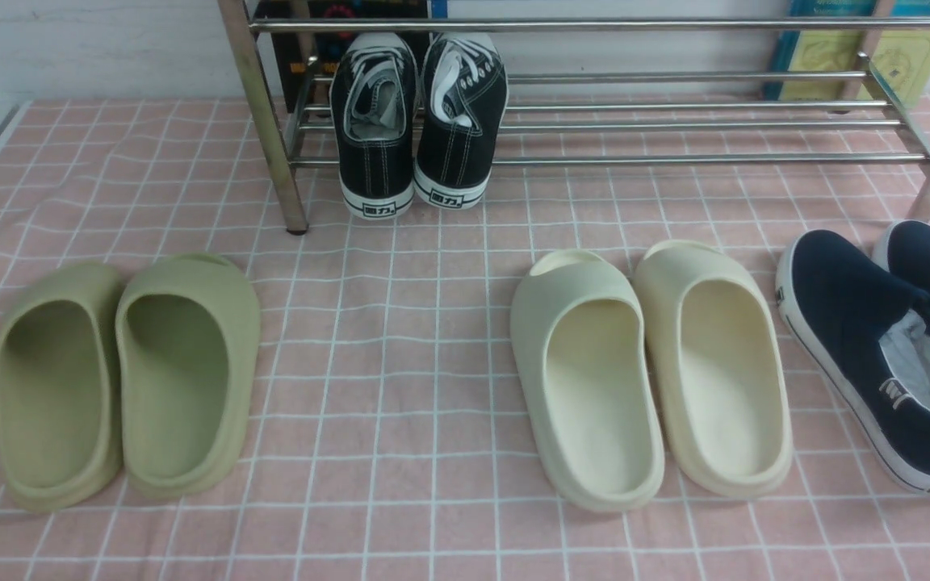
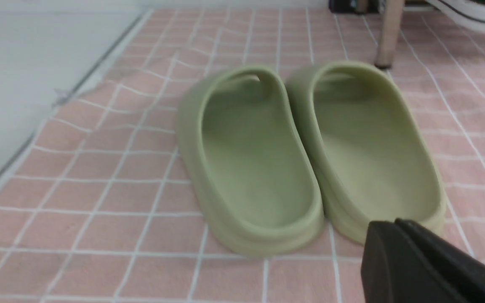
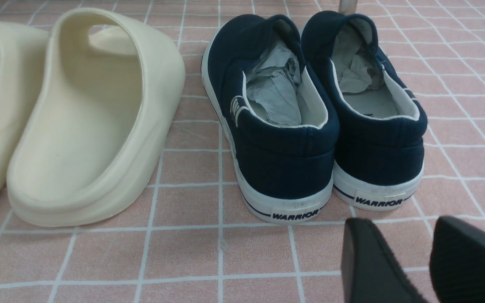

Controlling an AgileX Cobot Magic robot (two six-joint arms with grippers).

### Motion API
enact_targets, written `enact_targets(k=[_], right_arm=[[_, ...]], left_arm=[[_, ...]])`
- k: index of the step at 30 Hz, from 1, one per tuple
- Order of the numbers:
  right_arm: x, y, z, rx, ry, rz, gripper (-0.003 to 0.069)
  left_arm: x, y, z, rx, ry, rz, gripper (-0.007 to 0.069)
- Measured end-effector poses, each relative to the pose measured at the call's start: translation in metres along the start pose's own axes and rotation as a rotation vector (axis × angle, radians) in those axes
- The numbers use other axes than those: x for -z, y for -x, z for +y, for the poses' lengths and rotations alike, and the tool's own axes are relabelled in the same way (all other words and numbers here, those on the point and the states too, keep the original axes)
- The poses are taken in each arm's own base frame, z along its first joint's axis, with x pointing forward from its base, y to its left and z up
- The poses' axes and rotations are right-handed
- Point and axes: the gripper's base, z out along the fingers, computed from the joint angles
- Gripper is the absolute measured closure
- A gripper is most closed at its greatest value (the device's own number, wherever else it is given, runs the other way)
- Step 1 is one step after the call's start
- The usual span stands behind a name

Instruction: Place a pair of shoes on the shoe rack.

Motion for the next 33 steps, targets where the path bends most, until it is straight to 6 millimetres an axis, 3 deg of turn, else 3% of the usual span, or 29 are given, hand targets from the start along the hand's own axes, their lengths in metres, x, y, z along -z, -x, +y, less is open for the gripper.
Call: enact_targets(k=[5, 33], right_arm=[[0.0000, 0.0000, 0.0000, 0.000, 0.000, 0.000, 0.0419], [0.0000, 0.0000, 0.0000, 0.001, 0.000, 0.000, 0.0419]], left_arm=[[0.0005, -0.0067, -0.0010, 0.002, -0.019, 0.079, 0.0609], [0.0007, -0.0069, -0.0010, -0.023, -0.020, 0.086, 0.0599]])
